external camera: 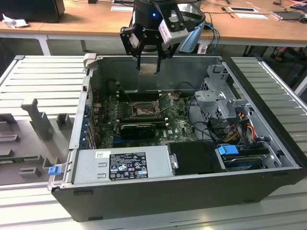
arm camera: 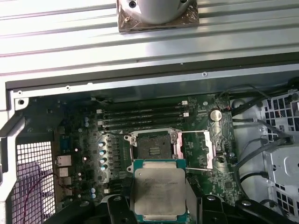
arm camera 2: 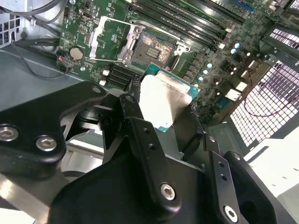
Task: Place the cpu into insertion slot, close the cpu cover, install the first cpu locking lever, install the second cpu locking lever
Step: 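Place the cpu into insertion slot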
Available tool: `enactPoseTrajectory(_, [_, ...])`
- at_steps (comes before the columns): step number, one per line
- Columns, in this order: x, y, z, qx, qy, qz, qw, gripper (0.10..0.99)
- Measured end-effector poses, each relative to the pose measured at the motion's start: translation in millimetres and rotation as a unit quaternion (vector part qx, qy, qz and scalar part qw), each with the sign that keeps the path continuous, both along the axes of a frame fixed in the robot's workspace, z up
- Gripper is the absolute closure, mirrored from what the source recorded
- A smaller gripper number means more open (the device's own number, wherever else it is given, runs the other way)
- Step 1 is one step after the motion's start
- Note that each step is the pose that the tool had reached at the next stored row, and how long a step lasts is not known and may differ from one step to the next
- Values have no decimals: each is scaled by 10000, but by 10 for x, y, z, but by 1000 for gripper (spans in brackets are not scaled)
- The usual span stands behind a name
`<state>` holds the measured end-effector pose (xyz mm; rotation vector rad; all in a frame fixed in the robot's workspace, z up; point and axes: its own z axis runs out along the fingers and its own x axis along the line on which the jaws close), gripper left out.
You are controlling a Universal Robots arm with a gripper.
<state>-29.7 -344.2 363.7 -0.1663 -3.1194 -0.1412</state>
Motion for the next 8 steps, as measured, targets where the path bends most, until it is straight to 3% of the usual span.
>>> enactPoseTrajectory(8, [0, 0, 0, 0, 0, -102, 9999, 557])
